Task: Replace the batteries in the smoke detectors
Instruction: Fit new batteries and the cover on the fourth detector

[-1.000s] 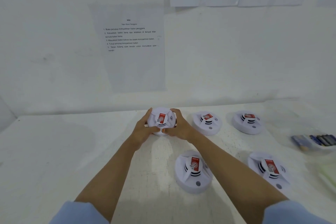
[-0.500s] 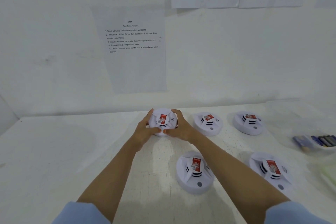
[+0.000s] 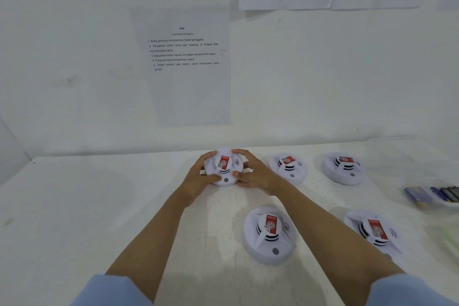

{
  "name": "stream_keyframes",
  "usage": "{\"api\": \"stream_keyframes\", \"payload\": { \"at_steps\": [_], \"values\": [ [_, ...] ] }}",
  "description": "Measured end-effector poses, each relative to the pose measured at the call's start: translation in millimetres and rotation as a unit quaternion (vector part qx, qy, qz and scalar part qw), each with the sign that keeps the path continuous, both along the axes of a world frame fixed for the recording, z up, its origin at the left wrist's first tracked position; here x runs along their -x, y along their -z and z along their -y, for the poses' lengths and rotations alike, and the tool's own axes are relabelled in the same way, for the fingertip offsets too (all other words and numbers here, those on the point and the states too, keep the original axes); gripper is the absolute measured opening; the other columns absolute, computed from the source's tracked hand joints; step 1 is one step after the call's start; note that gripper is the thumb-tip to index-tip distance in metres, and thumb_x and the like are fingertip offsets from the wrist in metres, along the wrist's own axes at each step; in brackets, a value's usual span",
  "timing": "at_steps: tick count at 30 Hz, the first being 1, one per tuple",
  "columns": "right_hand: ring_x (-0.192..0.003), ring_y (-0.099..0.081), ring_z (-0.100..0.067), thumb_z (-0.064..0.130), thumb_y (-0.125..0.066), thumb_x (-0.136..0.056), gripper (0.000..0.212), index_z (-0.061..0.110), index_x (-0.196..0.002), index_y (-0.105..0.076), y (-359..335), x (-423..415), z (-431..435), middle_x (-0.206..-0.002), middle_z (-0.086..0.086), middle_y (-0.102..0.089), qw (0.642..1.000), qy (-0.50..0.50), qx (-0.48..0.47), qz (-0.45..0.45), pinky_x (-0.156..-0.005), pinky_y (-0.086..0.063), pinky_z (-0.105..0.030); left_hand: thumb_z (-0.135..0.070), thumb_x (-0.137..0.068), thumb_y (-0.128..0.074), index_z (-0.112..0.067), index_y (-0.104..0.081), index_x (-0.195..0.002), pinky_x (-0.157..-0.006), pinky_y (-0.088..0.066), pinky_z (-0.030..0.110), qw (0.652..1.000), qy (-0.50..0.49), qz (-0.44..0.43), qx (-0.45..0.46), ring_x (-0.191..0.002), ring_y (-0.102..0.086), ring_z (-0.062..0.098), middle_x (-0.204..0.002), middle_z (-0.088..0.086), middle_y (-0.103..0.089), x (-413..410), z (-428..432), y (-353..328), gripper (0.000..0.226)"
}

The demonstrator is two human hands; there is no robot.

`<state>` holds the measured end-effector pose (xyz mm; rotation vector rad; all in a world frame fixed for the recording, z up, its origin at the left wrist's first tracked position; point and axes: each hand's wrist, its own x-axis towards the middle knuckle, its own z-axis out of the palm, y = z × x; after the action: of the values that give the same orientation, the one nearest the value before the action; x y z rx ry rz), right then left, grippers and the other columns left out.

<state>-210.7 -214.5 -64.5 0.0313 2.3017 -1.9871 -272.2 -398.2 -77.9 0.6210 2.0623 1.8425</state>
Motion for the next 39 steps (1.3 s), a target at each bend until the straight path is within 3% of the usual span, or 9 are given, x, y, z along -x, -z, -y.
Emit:
{"api": "stream_keyframes", "payload": {
  "at_steps": [12, 18, 25, 33, 39],
  "values": [
    [-0.098, -0.056, -0.022, 0.011, -0.061, -0.087, 0.057, 0.026, -0.135, -0.034, -4.3, -3.6, 1.4, -0.114, -0.014, -0.052, 1.0, -0.008, -0.002, -0.008, -0.077, -0.056, -0.026, 0.0, -0.08, -0.066, -0.022, -0.045, -0.131, -0.09, -0.051, 0.03, 1.0, 0.001, 0.01, -0.006, -0.117, -0.051, 0.025, -0.13, 0.005, -0.051, 2.4, -0.3, 3.2, 0.059],
    [-0.091, -0.057, -0.011, 0.007, -0.058, -0.089, 0.059, 0.024, -0.138, -0.031, -6.5, -5.2, 2.0, -0.101, 0.001, -0.054, 1.0, -0.013, -0.003, -0.005, -0.074, -0.055, -0.021, 0.0, -0.082, -0.064, -0.02, -0.043, -0.132, -0.084, -0.052, 0.022, 1.0, 0.007, 0.0, -0.005, -0.117, -0.05, 0.022, -0.132, 0.005, -0.05, 2.2, -1.0, 3.9, 0.058],
    [-0.087, -0.057, -0.01, 0.006, -0.057, -0.089, 0.057, 0.023, -0.138, -0.031, -7.0, -6.4, 2.4, -0.097, 0.001, -0.056, 1.0, -0.012, 0.002, -0.005, -0.07, -0.055, -0.017, 0.001, -0.082, -0.063, -0.02, -0.043, -0.133, -0.084, -0.052, 0.021, 1.0, 0.005, -0.004, -0.004, -0.117, -0.05, 0.022, -0.131, 0.005, -0.05, 3.1, -1.3, 5.9, 0.059],
    [-0.091, -0.057, -0.014, 0.008, -0.058, -0.089, 0.058, 0.023, -0.138, -0.031, -6.8, -6.2, 3.9, -0.105, -0.004, -0.054, 1.0, -0.015, -0.004, -0.006, -0.073, -0.056, -0.02, 0.002, -0.081, -0.064, -0.023, -0.045, -0.13, -0.088, -0.052, 0.026, 1.0, 0.011, -0.001, -0.008, -0.115, -0.051, 0.021, -0.129, 0.003, -0.051, 3.5, -1.8, 7.0, 0.058],
    [-0.091, -0.055, -0.019, 0.009, -0.058, -0.089, 0.056, 0.026, -0.136, -0.033, -6.1, -6.4, 3.8, -0.097, -0.003, -0.056, 1.0, -0.01, -0.005, -0.002, -0.078, -0.055, -0.026, 0.002, -0.081, -0.063, -0.021, -0.044, -0.133, -0.094, -0.049, 0.033, 1.0, 0.013, -0.002, -0.006, -0.12, -0.049, 0.024, -0.135, 0.006, -0.049, 6.6, -1.1, 9.2, 0.06]
  ]
}}
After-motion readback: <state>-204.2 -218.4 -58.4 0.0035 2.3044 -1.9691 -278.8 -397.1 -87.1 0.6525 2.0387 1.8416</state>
